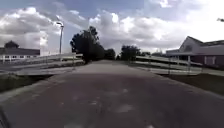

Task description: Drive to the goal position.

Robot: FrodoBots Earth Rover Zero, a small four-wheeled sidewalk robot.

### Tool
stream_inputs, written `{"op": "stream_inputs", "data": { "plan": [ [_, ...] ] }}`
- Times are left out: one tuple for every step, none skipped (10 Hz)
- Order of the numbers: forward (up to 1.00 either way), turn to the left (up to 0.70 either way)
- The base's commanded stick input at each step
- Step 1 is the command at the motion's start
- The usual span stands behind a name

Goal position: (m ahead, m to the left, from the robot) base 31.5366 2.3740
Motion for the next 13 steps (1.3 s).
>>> {"op": "stream_inputs", "data": {
  "plan": [
    [0.7,0.0],
    [0.7,0.0],
    [0.7,-0.14],
    [0.7,-0.35],
    [0.7,-0.35],
    [0.7,-0.35],
    [0.7,-0.35],
    [0.7,0.0],
    [0.7,0.0],
    [0.7,0.0],
    [0.7,0.0],
    [0.7,0.0],
    [0.7,0.0]
  ]
}}
